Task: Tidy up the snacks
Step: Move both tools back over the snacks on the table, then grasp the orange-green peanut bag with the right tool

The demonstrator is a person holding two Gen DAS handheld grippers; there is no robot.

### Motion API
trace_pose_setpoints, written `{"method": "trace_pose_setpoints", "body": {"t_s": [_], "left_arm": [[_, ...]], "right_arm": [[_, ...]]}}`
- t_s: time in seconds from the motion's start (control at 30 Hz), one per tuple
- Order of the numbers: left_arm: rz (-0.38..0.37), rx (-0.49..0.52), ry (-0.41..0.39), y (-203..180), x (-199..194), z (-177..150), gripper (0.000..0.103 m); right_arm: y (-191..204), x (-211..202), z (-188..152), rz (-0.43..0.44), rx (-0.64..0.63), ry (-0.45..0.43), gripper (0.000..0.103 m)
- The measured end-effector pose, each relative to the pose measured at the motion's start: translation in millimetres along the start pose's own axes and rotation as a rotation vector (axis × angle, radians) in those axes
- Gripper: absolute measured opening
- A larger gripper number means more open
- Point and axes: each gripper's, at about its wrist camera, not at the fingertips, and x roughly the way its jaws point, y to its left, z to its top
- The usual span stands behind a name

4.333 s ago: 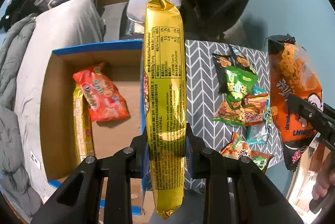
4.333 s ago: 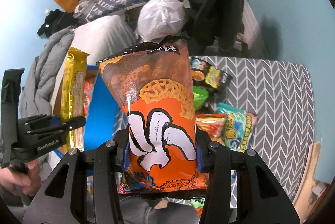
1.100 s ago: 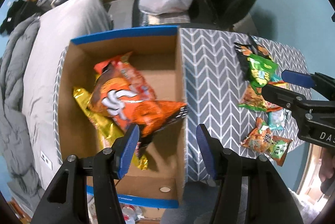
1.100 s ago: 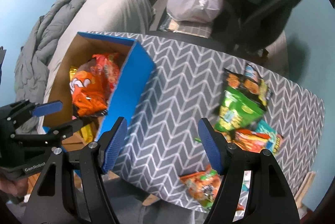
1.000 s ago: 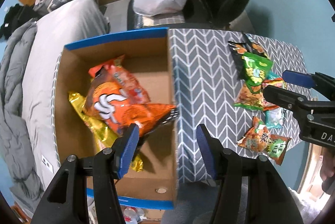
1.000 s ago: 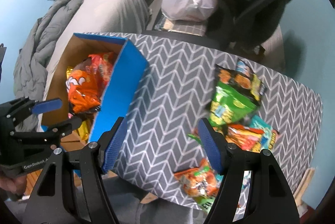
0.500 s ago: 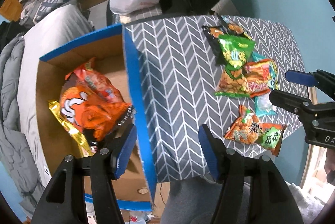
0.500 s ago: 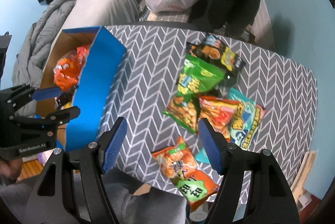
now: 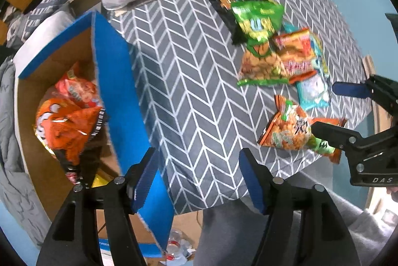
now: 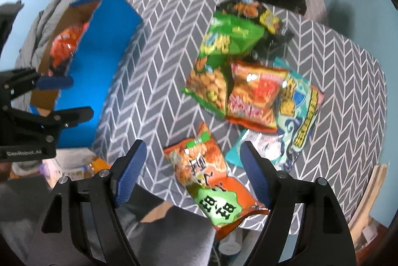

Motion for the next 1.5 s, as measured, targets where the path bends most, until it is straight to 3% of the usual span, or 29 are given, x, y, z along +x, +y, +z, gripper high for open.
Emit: {"method": "trace_pose_setpoints", "body": {"t_s": [0.3,0.77,0.83,0.9,1.07,1.2,1.5], "left_arm": [[0.002,0.072,0.061,-18.7,27.5,-14.9,0.068],[-0.019,0.066,0.105,-26.2,56.7,-21.5,0.068],[-0.020,0.063,0.104,-26.1,57.9,-20.1,0.068],[-0.021,0.060,0.102,-24.7,57.0,-17.0,0.068],[-0.022,0.058,0.091,-21.5,50.0,-7.6,0.068],[-0.025,0.058,0.078,-23.7,43.4,5.6,0.068],[-0.046,0.039,0.042,-29.1,20.5,37.9,0.068]], "right_arm": [[-4.9,39.1,-24.6,0.005,-0.045,0.079,0.078],[7.3,79.4,-45.9,-0.063,-0.157,0.161,0.078],[8.3,82.1,-48.3,-0.060,-0.155,0.164,0.075],[6.7,82.2,-50.9,-0.047,-0.147,0.161,0.058],[-2.7,69.3,-52.7,-0.002,-0.108,0.115,0.038],[-10.4,51.5,-52.1,0.045,-0.089,0.064,0.035],[-31.4,8.7,-40.3,0.056,-0.031,-0.031,0.034]]}}
